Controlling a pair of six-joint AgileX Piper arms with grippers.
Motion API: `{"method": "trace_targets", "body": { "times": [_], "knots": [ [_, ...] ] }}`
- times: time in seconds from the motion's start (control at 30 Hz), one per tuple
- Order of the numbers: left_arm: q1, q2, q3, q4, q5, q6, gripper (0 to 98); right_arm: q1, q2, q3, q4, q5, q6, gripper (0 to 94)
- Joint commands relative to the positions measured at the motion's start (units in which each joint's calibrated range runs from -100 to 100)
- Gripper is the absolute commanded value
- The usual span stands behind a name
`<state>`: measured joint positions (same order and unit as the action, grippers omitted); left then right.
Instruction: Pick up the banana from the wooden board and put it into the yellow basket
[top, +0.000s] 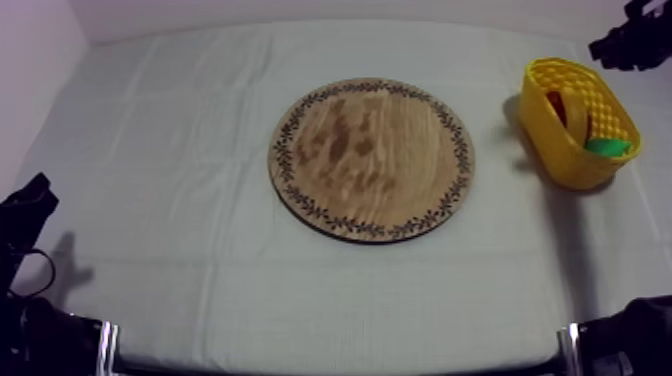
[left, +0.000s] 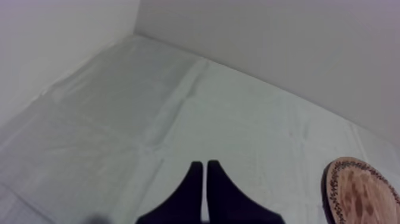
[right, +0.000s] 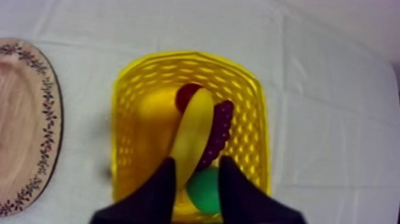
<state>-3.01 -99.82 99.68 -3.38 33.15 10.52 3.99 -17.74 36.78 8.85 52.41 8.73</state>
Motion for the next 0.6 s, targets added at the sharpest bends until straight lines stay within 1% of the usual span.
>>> {"method": "trace_targets", "body": {
  "times": [0.0, 0.1, 0.27, 0.37, 0.5, 0.57],
  "knots": [
    [0.0, 0.0, 0.0, 0.03, 0.0, 0.0, 0.1, -0.6, -8.2, 7.4, -1.8, -2.9, 2.7, 10.7],
    [0.0, 0.0, 0.0, 0.03, 0.0, 0.0, 0.1, -1.9, -14.5, 13.8, -4.1, -5.2, 6.2, 4.3],
    [0.0, 0.0, 0.0, 0.03, 0.0, 0.0, 0.1, -3.2, -24.7, 24.9, -10.5, -10.1, 12.6, 1.2],
    [0.0, 0.0, 0.0, 0.03, 0.0, 0.0, 0.1, -3.7, -30.7, 31.5, -15.2, -12.6, 16.3, 0.8],
    [0.0, 0.0, 0.0, 0.03, 0.0, 0.0, 0.1, -4.1, -39.1, 40.1, -22.2, -13.8, 23.7, 0.6],
    [0.0, 0.0, 0.0, 0.03, 0.0, 0.0, 0.1, -4.2, -43.8, 43.6, -24.6, -13.3, 26.1, 0.5]
  ]
}}
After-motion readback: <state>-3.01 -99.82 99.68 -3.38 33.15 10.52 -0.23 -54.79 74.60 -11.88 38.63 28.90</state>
